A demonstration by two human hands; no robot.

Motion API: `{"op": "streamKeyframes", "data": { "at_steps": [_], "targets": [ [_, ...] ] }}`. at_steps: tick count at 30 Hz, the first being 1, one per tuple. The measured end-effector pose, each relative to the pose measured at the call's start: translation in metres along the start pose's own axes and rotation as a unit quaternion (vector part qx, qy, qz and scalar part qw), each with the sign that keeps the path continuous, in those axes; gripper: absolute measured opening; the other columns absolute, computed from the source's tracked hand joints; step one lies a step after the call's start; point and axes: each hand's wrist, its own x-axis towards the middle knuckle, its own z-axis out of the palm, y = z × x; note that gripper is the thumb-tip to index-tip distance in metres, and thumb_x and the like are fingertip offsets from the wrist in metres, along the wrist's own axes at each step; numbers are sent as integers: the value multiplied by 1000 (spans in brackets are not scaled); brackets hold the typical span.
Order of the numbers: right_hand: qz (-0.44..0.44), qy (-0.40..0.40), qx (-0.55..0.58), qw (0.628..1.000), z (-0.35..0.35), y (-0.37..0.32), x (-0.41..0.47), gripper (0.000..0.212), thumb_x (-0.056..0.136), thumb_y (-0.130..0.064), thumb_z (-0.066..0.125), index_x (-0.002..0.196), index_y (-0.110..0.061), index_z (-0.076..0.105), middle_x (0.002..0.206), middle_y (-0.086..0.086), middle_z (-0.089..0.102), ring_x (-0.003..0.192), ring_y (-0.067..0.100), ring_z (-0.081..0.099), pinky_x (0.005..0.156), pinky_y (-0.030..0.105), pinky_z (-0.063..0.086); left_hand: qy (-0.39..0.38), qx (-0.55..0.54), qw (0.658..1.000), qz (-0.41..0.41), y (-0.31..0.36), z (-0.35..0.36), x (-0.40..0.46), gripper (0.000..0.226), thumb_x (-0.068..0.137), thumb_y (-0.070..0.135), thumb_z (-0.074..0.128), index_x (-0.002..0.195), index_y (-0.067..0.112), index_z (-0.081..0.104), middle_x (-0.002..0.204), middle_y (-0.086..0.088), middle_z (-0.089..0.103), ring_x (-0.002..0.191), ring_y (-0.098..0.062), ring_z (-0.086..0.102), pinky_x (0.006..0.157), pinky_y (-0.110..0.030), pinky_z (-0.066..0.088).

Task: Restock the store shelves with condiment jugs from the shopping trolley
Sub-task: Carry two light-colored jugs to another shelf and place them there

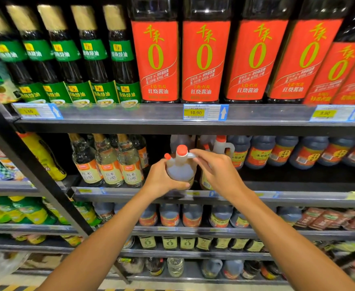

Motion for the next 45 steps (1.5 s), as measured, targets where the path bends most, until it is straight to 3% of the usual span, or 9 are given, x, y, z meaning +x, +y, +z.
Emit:
{"op": "streamKeyframes", "data": {
  "at_steps": [5,9,13,18,23,28,33,38,45],
  "targets": [
    [57,6,-46,997,10,4,8,17,100,-16,60,108,-7,71,97,10,75,89,29,71,75,44,56,-24,10,999,-44,-8,2,14,92,32,56,93,109,15,64,106,3,70,98,-13,68,79,-36,61],
    [117,-28,-57,991,12,4,12,21,103,-20,53,103,-4,66,95,14,71,90,32,68,76,48,54,-19,8,999,-47,-14,3,22,90,35,60,93,108,16,65,103,4,72,96,-12,69,78,-37,62],
    [93,89,70,989,0,-12,-14,36,101,-11,57,137,-10,56,129,3,67,120,12,63,101,27,51,-26,11,998,-53,-11,3,25,71,47,52,95,99,12,69,92,2,73,88,-12,70,74,-35,62],
    [157,204,133,957,-18,13,-59,32,98,-2,60,129,-6,57,115,2,70,112,15,67,96,32,54,-2,-9,998,-54,-22,8,21,83,46,66,90,104,15,61,100,1,72,93,-11,69,79,-42,61],
    [354,88,181,913,-19,54,-75,62,88,-43,72,136,-19,43,131,-2,60,116,10,62,98,38,55,11,-26,998,-48,-19,17,11,76,63,41,93,118,19,45,118,4,62,108,-12,60,88,-29,53],
    [361,-92,103,922,-1,65,-62,68,73,-64,76,119,-23,47,124,-7,64,113,16,63,92,42,56,25,-47,997,-63,-27,21,8,77,63,34,94,124,14,53,116,4,66,105,-9,65,79,-16,53],
    [299,-105,-17,948,2,85,-58,65,71,-75,68,89,-16,46,82,4,69,75,21,68,64,48,56,15,-94,993,-73,-29,23,6,74,67,15,92,129,10,53,123,-1,66,110,-5,64,95,-25,55],
    [285,-96,-39,953,1,87,-57,61,73,-70,70,87,-15,48,73,1,65,66,19,64,61,47,54,61,-78,992,-72,-28,37,4,71,64,21,94,121,14,54,109,10,66,94,10,63,77,-9,53],
    [292,-90,-39,951,8,89,-62,59,76,-68,70,89,-15,46,74,1,64,70,21,65,62,47,55,63,-44,993,-86,-23,37,1,78,61,37,94,125,15,54,118,5,65,105,-4,64,90,-26,56]
  ]
}}
